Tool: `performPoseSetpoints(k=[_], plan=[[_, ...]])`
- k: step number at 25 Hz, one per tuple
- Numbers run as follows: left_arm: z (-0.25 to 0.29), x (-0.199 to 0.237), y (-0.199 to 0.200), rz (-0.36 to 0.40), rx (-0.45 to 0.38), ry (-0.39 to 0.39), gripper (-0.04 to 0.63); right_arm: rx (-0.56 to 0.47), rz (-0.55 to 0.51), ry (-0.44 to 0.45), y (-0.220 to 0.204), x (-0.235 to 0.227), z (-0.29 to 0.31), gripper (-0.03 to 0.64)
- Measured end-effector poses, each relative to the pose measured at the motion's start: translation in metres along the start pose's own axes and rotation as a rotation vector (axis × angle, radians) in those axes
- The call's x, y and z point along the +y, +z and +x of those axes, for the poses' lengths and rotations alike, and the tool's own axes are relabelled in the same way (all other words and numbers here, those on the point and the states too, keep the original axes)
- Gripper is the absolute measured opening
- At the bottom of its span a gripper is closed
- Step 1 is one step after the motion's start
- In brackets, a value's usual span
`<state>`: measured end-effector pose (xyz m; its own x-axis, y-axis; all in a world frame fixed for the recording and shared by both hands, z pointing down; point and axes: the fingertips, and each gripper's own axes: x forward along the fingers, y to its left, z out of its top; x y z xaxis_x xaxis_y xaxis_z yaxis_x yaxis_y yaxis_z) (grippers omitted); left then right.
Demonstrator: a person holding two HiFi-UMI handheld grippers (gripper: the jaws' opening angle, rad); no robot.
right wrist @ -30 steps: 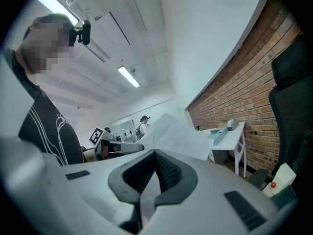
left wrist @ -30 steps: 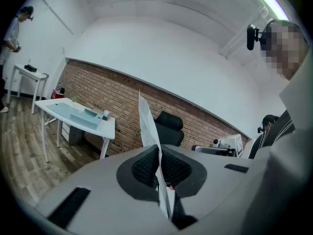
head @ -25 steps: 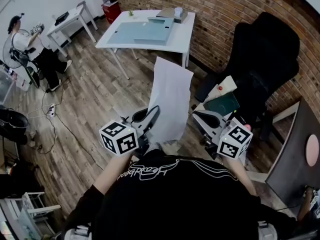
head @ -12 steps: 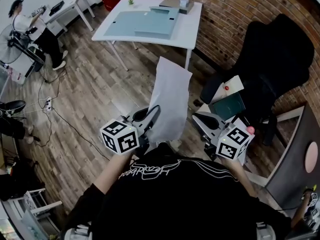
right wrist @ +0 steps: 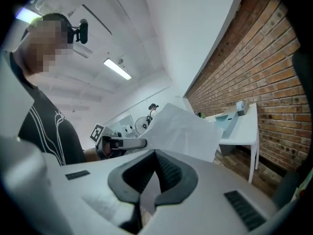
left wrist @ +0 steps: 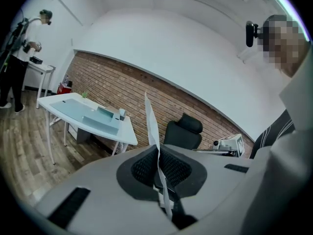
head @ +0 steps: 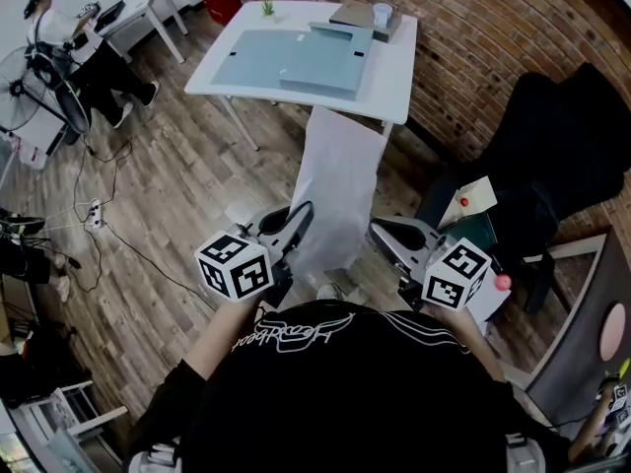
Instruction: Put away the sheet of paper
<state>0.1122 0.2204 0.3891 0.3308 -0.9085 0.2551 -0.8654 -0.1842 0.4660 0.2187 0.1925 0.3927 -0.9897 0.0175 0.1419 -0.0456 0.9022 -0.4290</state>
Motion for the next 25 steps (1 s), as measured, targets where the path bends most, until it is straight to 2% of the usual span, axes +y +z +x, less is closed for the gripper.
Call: performPoseSetpoints(k=[5,13,20,25], plan=[[0.002,0.031,0.012,0.029,0.000,0.006,0.031,0.023,-0.005,-0.014,0.006,-0.012,0.029,0.002],[0.020,0.071,0.020,-0.027,-0.007,0.033,0.031,0.092,0.014,0.021,0.002,-0.036,0.064,0.002],[0.064,0.119,0.057,-0.042,-0.008,0.089,0.031,0.106,0.039,0.058,0.039,-0.105,0.104,0.002],[0.109,0.154,0.099,-0.030,-0.017,0.110,0.031,0.100,0.049,0.074,0.072,-0.169,0.136,0.002]])
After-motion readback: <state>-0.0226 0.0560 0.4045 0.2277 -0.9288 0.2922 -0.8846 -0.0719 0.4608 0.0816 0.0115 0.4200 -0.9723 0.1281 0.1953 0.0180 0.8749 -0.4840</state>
